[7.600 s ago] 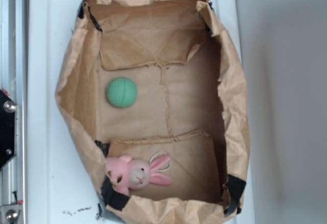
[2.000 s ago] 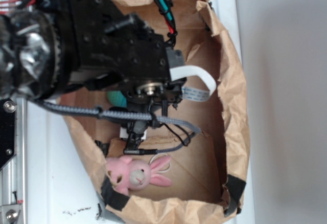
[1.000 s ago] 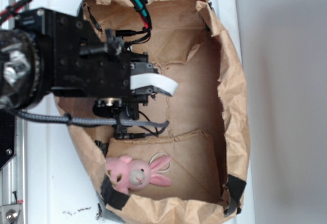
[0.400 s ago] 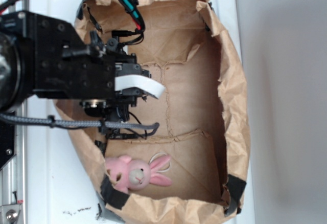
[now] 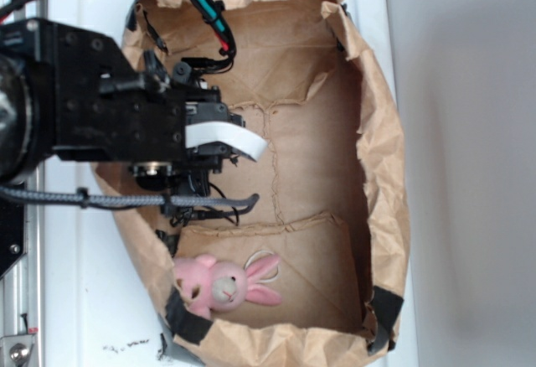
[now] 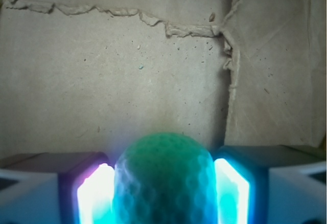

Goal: Grab the green ball.

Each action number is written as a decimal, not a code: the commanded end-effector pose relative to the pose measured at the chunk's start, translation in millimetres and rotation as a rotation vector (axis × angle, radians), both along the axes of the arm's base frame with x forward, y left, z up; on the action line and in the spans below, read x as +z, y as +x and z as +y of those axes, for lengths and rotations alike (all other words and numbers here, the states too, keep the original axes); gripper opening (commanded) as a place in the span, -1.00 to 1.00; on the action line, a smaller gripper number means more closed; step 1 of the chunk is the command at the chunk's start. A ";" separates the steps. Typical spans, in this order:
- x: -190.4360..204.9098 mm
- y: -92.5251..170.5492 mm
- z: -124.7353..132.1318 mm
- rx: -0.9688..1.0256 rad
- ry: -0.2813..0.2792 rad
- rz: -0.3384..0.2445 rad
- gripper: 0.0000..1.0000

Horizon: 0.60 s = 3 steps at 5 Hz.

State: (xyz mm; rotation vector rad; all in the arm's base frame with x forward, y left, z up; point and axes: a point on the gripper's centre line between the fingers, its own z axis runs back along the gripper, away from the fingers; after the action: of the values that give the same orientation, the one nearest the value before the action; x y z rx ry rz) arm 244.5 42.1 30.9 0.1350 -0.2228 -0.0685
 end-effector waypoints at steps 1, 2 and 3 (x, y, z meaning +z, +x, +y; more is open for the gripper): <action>15.3 10.1 1.4 0.012 0.001 -0.049 -1.00; 28.1 12.2 1.3 0.023 -0.018 -0.021 -1.00; 55.2 21.3 -5.2 0.053 -0.073 0.034 -1.00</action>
State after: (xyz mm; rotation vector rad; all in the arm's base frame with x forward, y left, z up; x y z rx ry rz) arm 252.5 42.7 60.5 0.0984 -0.0951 -0.0341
